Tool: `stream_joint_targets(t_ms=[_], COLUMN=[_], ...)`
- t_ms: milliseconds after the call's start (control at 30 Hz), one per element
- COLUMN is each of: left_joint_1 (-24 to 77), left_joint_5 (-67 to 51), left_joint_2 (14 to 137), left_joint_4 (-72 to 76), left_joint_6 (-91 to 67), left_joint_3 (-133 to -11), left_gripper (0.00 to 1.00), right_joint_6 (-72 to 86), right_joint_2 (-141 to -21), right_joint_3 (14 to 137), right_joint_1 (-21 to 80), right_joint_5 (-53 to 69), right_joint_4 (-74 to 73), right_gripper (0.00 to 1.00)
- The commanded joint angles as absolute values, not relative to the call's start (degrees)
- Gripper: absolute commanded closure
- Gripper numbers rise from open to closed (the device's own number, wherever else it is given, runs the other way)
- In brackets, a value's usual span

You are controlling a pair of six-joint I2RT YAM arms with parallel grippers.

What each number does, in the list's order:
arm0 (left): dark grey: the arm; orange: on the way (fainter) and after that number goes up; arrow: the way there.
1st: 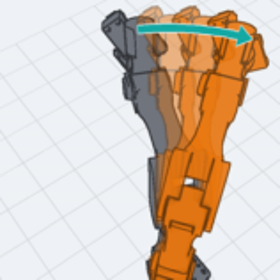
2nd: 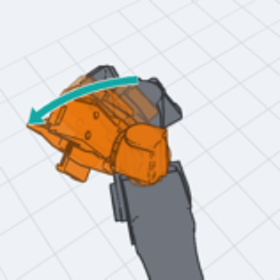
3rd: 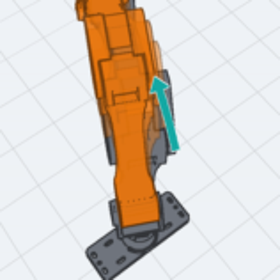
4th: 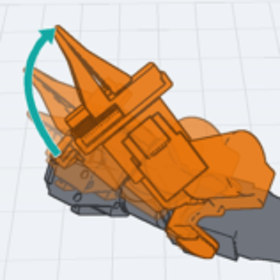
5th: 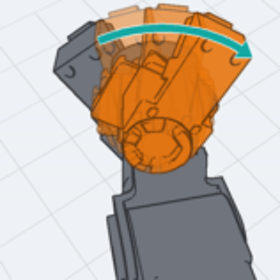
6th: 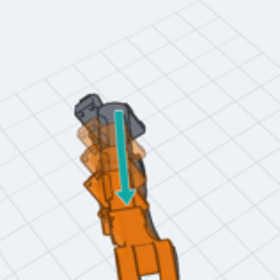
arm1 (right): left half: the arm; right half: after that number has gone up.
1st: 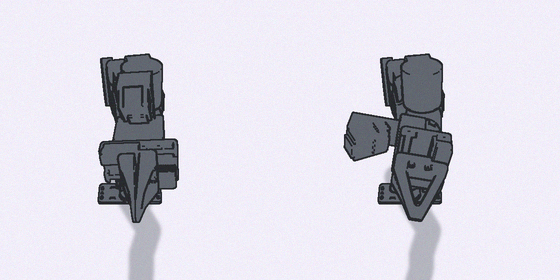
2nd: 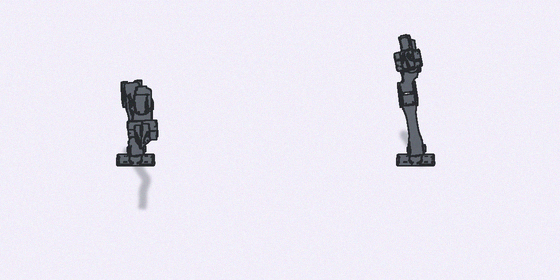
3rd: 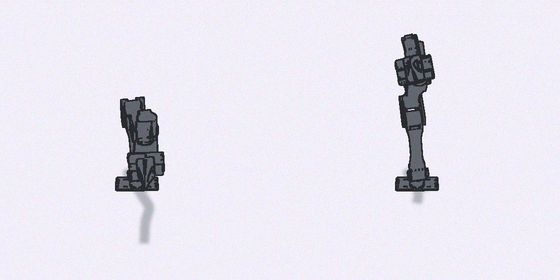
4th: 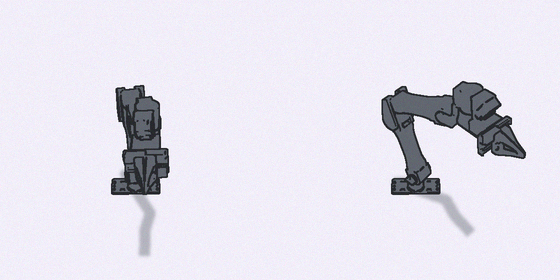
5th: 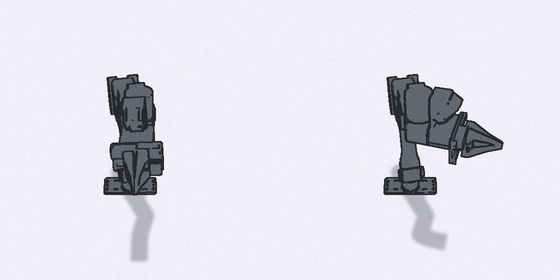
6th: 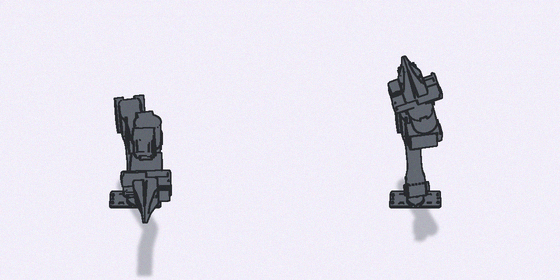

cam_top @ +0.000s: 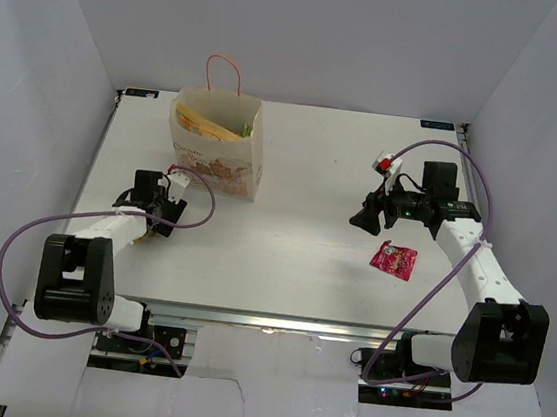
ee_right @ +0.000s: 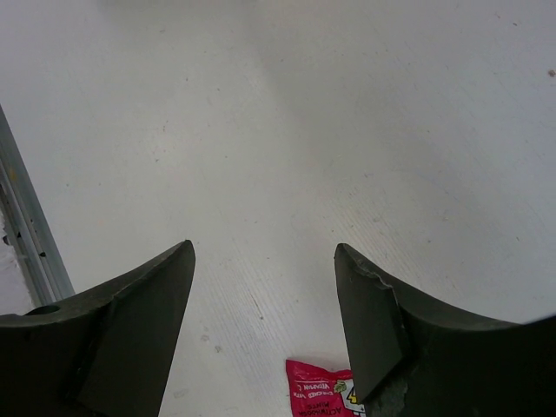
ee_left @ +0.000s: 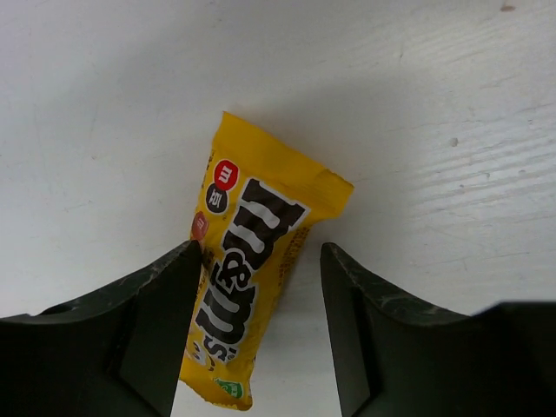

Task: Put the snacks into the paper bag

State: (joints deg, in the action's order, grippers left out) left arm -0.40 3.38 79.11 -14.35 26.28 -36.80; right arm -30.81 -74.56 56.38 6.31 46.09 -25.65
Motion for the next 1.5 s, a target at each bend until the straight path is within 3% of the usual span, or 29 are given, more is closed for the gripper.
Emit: stream_joint_targets(t_ms=[0, 133, 167, 200, 300, 400, 667, 800, 1233, 1467], left_joint_1=[-2.11, -2.55, -2.64, -2.64, -2.72, -2.72, -2.72, -2.72, -2.72, -2.72], left_joint_5=[0.00, 0.35, 0.44, 0.87, 1.58, 1.15, -4.48, -7.46, -18.10, -21.88], left_joint_2=[80.50, 79.98, 79.72, 79.28, 76.65, 72.26, 52.33, 48.87, 67.48, 78.64], left_joint_4=[-13.10, -12.74, -12.83, -12.92, -13.62, -15.90, -21.80, -21.18, -10.99, -3.87], left_joint_6=[26.55, 25.93, 25.84, 25.67, 24.87, 23.12, 11.19, 4.16, -3.69, -10.62], left_joint_3=[-37.35, -37.00, -37.00, -37.09, -37.53, -39.02, -46.22, -51.67, -79.42, -85.69], left_gripper=[0.33, 0.46, 0.51, 0.64, 0.79, 0.84, 0.82, 0.81, 0.82, 0.82], right_joint_6=[-30.67, -30.32, -30.06, -30.06, -29.88, -29.88, -30.15, -30.15, -30.15, -30.06], right_joint_2=[-72.42, -72.07, -71.98, -71.90, -71.72, -71.81, -71.54, -71.54, -70.84, -70.66], right_joint_3=[56.34, 56.08, 55.81, 55.72, 55.55, 55.37, 54.93, 54.32, 53.09, 52.91], right_joint_1=[5.28, 4.66, 4.48, 4.48, 4.39, 4.31, 4.13, 4.13, 4.13, 4.13], right_joint_5=[48.16, 48.69, 48.78, 48.95, 49.22, 49.13, 48.78, 48.69, 49.13, 49.13], right_joint_4=[-25.58, -25.66, -25.66, -25.66, -25.75, -25.75, -25.84, -25.84, -26.02, -25.93], right_gripper=[0.29, 0.29, 0.29, 0.29, 0.29, 0.29, 0.29, 0.29, 0.29, 0.29])
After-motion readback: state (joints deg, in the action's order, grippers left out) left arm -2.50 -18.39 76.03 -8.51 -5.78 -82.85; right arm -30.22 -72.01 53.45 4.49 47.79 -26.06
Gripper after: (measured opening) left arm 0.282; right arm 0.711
